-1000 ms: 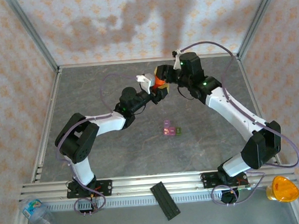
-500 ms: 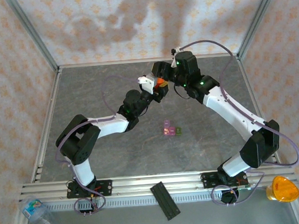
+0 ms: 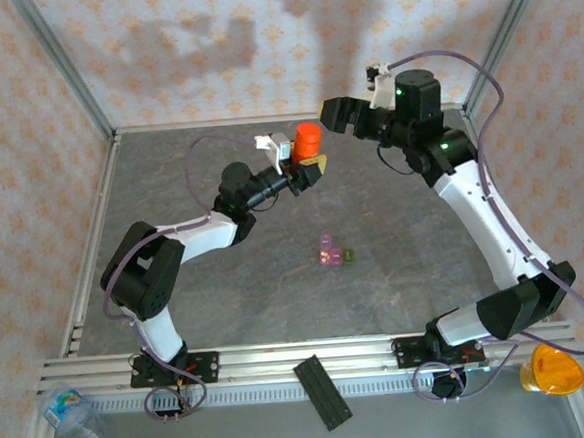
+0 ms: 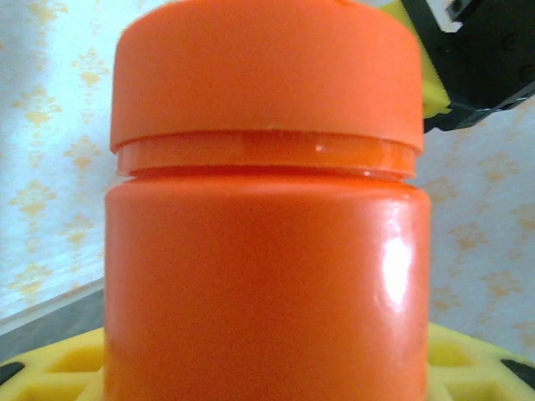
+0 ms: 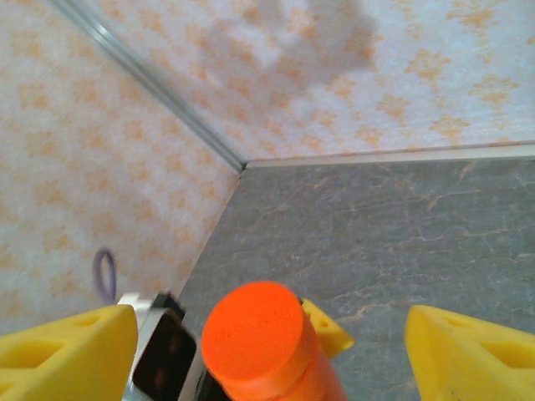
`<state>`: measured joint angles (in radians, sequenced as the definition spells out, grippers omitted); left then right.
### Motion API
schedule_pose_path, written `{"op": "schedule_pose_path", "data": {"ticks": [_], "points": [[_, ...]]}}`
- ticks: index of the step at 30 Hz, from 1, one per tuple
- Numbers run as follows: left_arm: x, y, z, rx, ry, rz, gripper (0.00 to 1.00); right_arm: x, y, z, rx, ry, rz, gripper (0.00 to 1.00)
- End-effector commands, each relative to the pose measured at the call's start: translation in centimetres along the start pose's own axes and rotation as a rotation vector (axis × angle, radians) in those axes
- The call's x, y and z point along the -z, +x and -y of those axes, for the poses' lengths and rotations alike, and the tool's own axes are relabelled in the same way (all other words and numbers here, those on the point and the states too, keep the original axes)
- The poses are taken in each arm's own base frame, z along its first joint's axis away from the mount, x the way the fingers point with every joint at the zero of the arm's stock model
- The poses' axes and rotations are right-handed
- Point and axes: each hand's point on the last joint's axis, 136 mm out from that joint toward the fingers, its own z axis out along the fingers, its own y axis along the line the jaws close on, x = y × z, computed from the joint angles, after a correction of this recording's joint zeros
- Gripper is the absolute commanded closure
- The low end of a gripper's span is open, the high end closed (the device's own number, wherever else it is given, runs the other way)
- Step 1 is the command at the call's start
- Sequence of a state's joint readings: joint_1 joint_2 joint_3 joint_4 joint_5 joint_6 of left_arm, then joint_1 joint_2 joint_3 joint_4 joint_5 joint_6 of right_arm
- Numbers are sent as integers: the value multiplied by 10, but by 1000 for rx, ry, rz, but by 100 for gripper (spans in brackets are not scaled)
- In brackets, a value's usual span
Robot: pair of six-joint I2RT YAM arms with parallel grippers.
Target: Sort the pills into containers
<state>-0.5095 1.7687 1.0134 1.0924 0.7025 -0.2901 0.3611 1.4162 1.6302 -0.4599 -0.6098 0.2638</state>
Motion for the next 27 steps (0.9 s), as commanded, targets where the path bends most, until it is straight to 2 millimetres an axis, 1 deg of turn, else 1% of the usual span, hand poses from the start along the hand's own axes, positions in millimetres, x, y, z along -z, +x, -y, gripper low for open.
{"op": "schedule_pose_path", "data": {"ticks": [1, 6, 10, 15, 20, 27], "points": [[-3, -28, 40, 47, 239, 21, 100, 2, 24, -22, 98, -127, -162, 17], [-5, -26, 46, 93, 300, -8, 100, -3, 30, -27, 134, -163, -233, 17], [-5, -22, 46, 102, 306, -21, 100, -6, 30, -25, 139, -162, -247, 18], [-6, -21, 46, 106, 306, -26, 100, -11, 35, -25, 125, -180, -269, 21], [-7, -21, 45, 105, 307, -25, 100, -13, 40, -22, 118, -176, -283, 27], [-8, -20, 44, 108, 302, -24, 100, -15, 42, -19, 113, -170, -292, 41]]}}
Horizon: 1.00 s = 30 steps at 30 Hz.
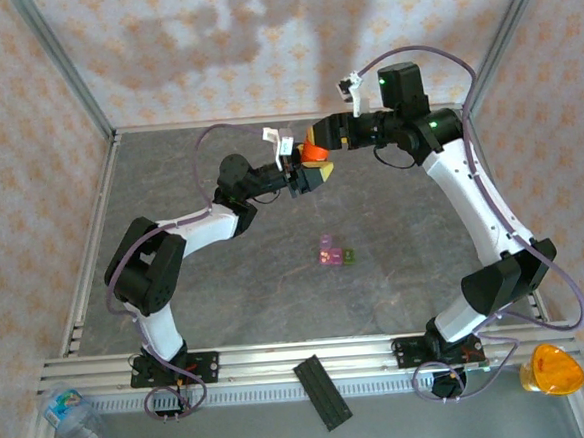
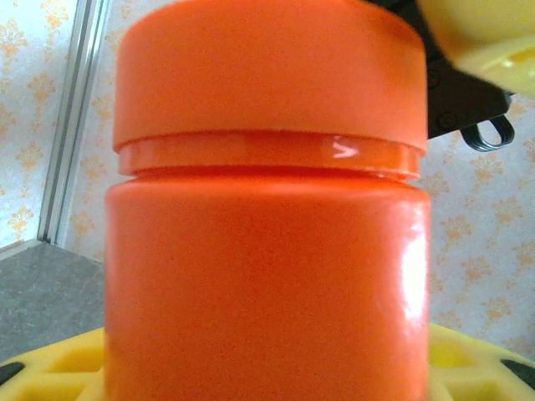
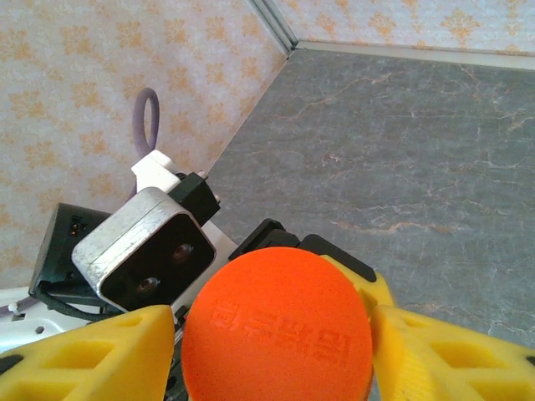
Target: Sort the pills into containers
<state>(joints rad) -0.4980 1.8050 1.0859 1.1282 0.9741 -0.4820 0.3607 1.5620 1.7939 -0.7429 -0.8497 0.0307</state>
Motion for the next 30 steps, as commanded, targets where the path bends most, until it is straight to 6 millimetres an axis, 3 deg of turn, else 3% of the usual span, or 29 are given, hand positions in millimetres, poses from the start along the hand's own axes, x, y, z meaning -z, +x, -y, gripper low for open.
{"op": "schedule_pose_path", "data": {"ticks": [1, 9, 13, 17, 24, 30], "points": [[-4, -17, 8, -40, 46, 33, 100, 3, -5, -9, 24, -27, 6, 43], [-5, -19, 7, -45, 36, 41, 100, -1, 2, -7, 6, -36, -15, 58], [-2, -22, 2, -71, -20, 67, 100, -7, 8, -3, -25, -25, 0, 60], [7, -25, -13, -173, -196, 112, 100, -24, 20, 4, -64, 40, 25, 62], [11, -20, -20, -359, -450, 132, 100, -61, 40, 20, -181, 156, 124, 63], [9, -13, -24, -463, -603, 120, 100, -86, 48, 14, -225, 184, 163, 64]]}}
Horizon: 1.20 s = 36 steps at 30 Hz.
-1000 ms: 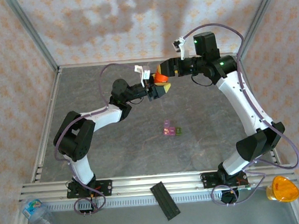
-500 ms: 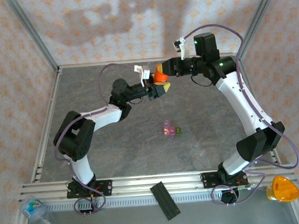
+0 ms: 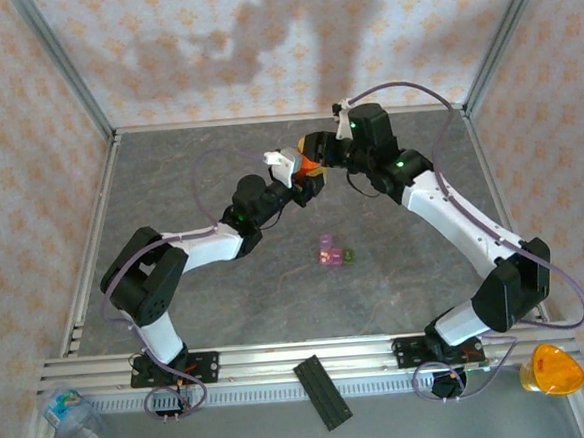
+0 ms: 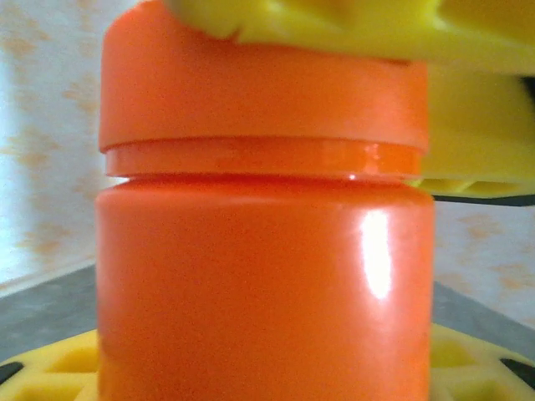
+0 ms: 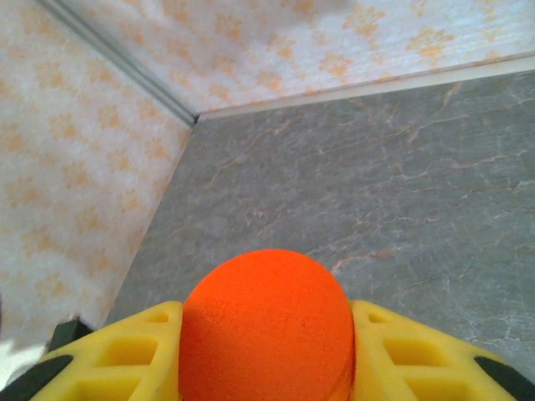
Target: Sort the pills into containers
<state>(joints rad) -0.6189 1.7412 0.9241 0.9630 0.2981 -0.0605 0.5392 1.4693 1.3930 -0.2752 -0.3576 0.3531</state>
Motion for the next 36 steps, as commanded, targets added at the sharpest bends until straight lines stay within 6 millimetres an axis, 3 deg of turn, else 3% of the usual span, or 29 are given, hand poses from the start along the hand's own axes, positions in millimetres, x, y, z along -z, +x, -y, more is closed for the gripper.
{"op": "schedule_pose_path", "data": {"ticks": [1, 5, 9, 11, 15, 20, 26, 31, 36], "points": [[4, -64, 23, -147, -58, 194, 100, -22, 39, -30, -60, -64, -78, 64], [2, -61, 22, -151, -85, 196, 100, -26, 34, -33, -94, -69, -52, 64], [3, -59, 22, -135, -88, 195, 100, -18, 17, -37, -76, -59, -16, 62], [3, -57, 22, -132, -83, 192, 100, -10, 3, -39, -69, -61, 3, 55], [5, -56, 25, -129, -39, 182, 100, 20, -34, -41, -61, -99, 75, 25], [14, -69, 30, -67, 114, 196, 100, 62, -62, -39, 2, -132, 126, 17], [23, -91, 49, 94, 438, 180, 100, 86, -61, -30, 107, -184, 37, 14], [24, -93, 52, 194, 568, 136, 100, 84, -42, -40, 203, -254, -134, 14], [21, -90, 56, 234, 619, 104, 100, 77, -39, -45, 216, -301, -188, 14]]}}
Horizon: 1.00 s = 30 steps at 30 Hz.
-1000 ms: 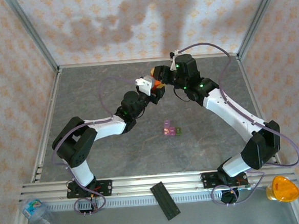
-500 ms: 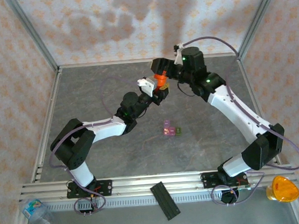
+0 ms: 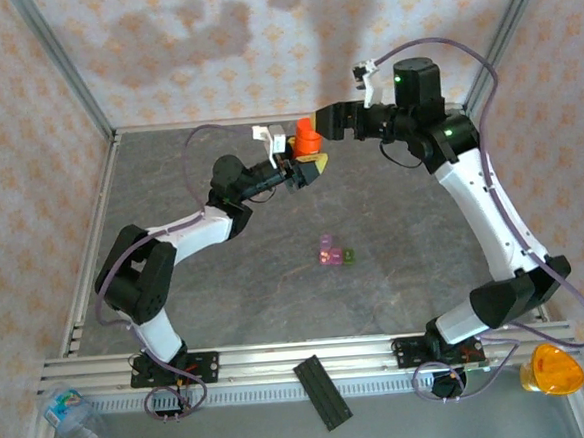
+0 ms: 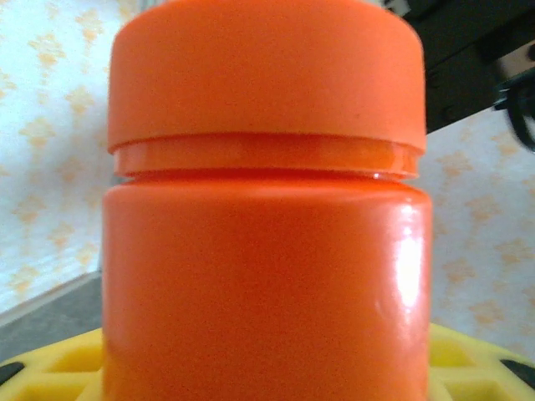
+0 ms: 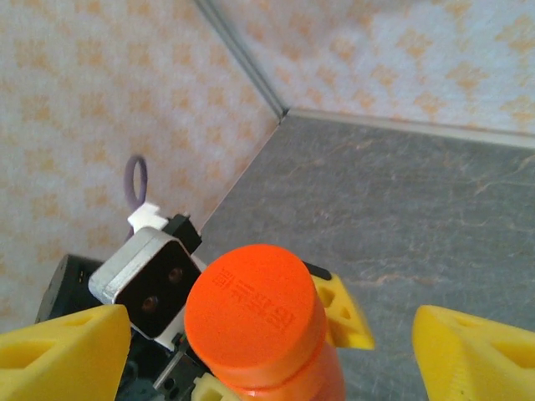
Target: Sort the pills into containers
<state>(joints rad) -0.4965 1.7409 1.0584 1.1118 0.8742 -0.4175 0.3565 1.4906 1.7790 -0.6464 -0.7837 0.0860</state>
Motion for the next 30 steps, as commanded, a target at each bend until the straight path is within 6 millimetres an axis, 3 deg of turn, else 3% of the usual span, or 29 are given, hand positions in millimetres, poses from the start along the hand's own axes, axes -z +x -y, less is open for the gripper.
{"op": "schedule_pose_path", "data": {"ticks": [1, 17, 30], "points": [[-3, -5, 16, 30, 110, -5, 100, -4, 18, -7, 16, -69, -98, 14], [-6, -3, 15, 43, 119, -14, 100, -20, 25, -3, -15, -99, -135, 30], [-5, -5, 12, 27, 96, -5, 100, -28, 36, -3, -37, -91, -145, 62]]}}
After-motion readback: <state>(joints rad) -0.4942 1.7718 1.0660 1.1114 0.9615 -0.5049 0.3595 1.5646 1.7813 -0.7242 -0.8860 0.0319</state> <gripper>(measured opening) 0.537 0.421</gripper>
